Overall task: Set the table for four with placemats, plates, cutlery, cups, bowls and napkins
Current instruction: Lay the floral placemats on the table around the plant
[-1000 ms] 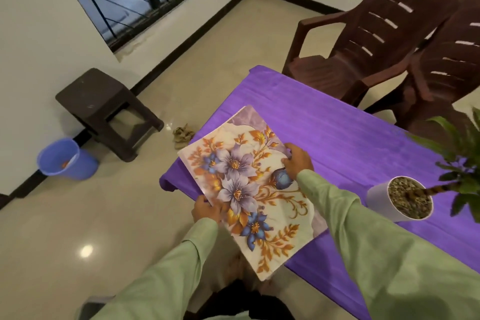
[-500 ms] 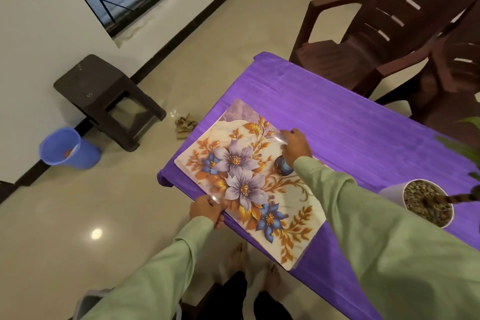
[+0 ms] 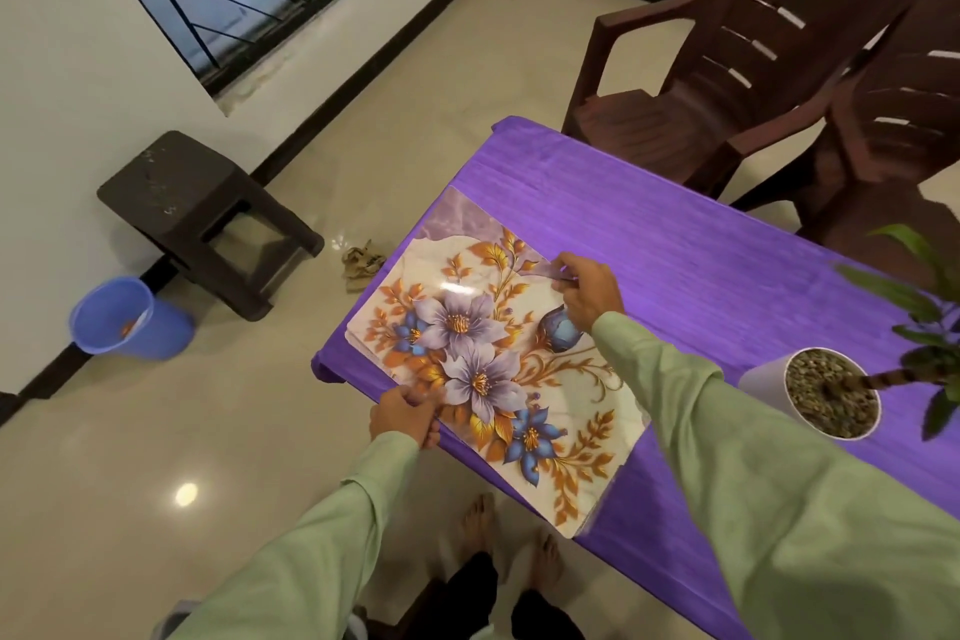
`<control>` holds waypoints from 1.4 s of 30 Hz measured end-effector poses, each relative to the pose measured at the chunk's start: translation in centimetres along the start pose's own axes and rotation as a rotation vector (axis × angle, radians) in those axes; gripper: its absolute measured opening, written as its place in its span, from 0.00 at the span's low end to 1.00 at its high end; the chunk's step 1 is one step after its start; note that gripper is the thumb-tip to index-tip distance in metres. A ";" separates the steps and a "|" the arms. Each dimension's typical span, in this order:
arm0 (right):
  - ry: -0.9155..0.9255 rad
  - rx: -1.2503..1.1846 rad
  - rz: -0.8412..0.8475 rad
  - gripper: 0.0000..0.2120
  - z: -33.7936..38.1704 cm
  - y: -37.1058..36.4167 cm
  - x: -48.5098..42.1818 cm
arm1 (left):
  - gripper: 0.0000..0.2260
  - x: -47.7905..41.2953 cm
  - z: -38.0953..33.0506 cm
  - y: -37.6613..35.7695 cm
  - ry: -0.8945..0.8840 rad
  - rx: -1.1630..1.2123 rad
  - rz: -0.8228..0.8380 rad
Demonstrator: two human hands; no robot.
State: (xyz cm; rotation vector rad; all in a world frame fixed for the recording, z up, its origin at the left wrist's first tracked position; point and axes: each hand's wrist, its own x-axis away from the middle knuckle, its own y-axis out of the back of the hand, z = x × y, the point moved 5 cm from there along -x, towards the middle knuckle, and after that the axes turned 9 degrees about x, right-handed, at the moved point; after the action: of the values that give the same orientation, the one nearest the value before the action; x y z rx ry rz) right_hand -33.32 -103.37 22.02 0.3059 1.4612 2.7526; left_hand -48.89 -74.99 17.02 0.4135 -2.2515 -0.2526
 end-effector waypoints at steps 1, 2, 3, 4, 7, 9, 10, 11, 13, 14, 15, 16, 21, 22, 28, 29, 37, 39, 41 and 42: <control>0.002 -0.033 -0.009 0.12 0.1 0.7 0.2 | 0.13 0.0 -0.3 0.3 -0.020 0.024 -0.043; 0.006 -0.067 -0.020 0.11 0.3 1.5 0.4 | 0.13 0.1 -0.6 0.7 -0.039 0.046 -0.079; 0.009 -0.099 -0.032 0.10 0.3 2.2 0.5 | 0.15 0.0 -0.7 0.9 -0.058 0.072 -0.103; 0.014 -0.124 -0.038 0.10 0.4 3.0 0.5 | 0.19 0.1 -0.8 1.1 -0.070 0.110 -0.109; 0.033 -0.144 -0.055 0.09 0.9 5.8 1.2 | 0.28 -0.2 -0.6 0.6 -0.101 0.283 -0.021; 0.050 -0.160 -0.050 0.09 1.1 7.4 1.7 | 0.29 0.1 -0.5 -0.5 -0.089 0.411 0.092; 0.054 -0.179 -0.049 0.10 1.1 8.1 2.1 | 0.25 1.0 -1.0 -1.3 -0.086 0.480 0.167; 0.054 -0.187 -0.050 0.11 1.1 8.7 2.5 | 0.19 2.0 -1.5 -2.0 -0.085 0.548 0.242; 0.045 -0.162 -0.072 0.10 0.8 9.9 3.6 | 0.11 3.5 -2.1 -3.2 -0.070 0.613 0.328; 0.037 -0.149 -0.092 0.10 0.6 10.6 4.1 | 0.10 3.9 -2.0 -3.6 -0.063 0.620 0.339; 0.027 -0.142 -0.116 0.10 0.5 11.4 4.9 | 0.10 4.5 -1.9 -3.8 -0.057 0.633 0.345; 0.021 -0.138 -0.133 0.10 0.3 12.1 5.7 | 0.10 5.1 -1.7 -4.0 -0.054 0.637 0.351; 0.022 -0.083 -0.182 0.10 -1.7 15.0 10.0 | 0.10 8.4 -0.7 -5.3 -0.083 0.663 0.367; 0.012 -0.067 -0.193 0.11 -2.6 15.4 10.8 | 0.10 9.3 -0.4 -5.7 -0.097 0.655 0.369; 0.029 -0.027 -0.187 0.13 -6.5 17.3 16.3 | 0.12 14.8 2.4 -8.0 -0.128 0.648 0.407; 0.029 -0.036 -0.190 0.13 -7.0 17.6 17.1 | 0.13 15.7 2.9 -8.3 -0.125 0.652 0.422; 0.005 -0.032 -0.193 0.23 -12.2 20.1 24.2 | 0.14 22.3 8.1 -12.5 -0.018 0.625 0.539; 0.009 -0.014 -0.217 0.23 -13.7 20.6 25.8 | 0.18 23.5 8.8 -13.7 0.015 0.603 0.577; -0.021 -0.005 -0.235 0.23 -15.7 21.2 27.6 | 0.24 24.6 9.5 -15.0 0.033 0.570 0.626; -0.046 0.019 -0.250 0.21 -16.7 21.5 28.5 | 0.26 24.9 9.9 -15.7 0.045 0.552 0.648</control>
State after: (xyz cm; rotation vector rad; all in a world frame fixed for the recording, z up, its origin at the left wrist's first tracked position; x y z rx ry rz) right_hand -62.47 -126.37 35.34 0.1716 1.4084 2.5207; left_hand -68.38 -98.35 23.00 -0.0512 -2.2557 0.7141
